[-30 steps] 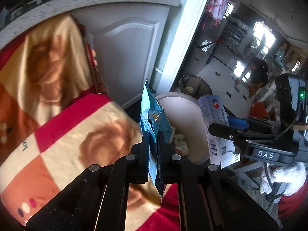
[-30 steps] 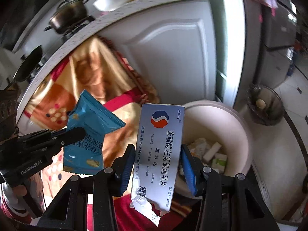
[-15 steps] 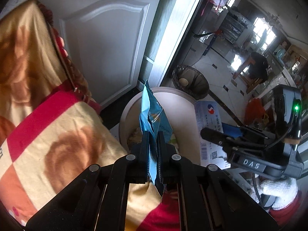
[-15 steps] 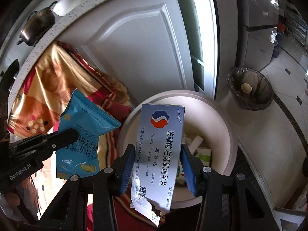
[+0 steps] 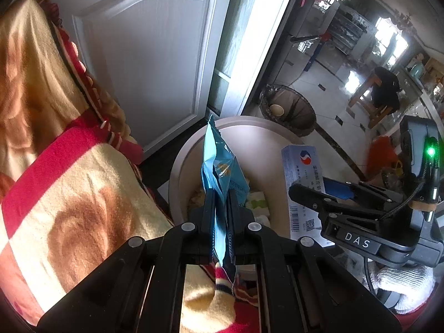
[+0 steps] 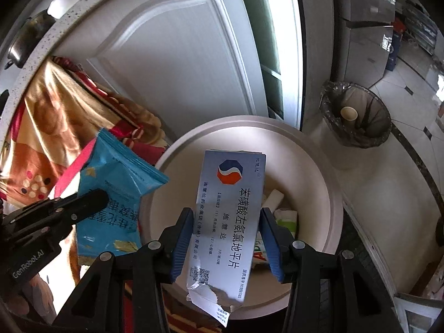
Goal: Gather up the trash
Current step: 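Open both tools to drop the bag and box into the bin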
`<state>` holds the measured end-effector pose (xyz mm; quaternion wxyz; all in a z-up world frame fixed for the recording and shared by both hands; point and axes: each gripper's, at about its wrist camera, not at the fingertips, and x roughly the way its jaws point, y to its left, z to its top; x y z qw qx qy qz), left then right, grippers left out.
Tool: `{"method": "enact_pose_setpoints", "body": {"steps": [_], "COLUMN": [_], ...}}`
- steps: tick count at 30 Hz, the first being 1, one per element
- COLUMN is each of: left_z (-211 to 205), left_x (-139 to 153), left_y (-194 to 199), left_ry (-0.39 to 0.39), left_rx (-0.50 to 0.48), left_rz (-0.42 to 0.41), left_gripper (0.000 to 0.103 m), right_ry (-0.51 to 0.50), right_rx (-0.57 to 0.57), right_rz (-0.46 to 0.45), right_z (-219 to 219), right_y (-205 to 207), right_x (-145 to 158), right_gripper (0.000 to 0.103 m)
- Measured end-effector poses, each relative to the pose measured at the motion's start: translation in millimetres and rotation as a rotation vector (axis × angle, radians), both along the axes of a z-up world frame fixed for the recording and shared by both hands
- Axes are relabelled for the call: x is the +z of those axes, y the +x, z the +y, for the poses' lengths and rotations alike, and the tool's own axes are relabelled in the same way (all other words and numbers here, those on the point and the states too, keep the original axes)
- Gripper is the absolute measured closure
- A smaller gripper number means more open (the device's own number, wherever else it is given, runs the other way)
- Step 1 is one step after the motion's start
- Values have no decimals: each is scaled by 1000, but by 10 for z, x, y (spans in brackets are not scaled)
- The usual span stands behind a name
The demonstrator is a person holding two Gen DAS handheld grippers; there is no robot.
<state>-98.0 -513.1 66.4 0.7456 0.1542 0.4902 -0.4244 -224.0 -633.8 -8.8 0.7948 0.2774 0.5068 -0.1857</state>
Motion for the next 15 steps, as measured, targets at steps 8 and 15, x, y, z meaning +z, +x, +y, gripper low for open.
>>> {"method": "enact_pose_setpoints", "body": {"steps": [8, 15], "left_z": [-25, 51], "left_x": [-30, 59], "left_y": [-6, -97], "left_ry": [-1, -24], "left_rx": [5, 8], "left_rz": [-1, -14], "left_gripper": [63, 45], "right_ry": [-25, -70], "right_rx": [-22, -13], "right_rz": [5, -23], "right_z": [-6, 191], "right_y": [-74, -197], "right_x": [-3, 190], "right_gripper": [44, 44]}}
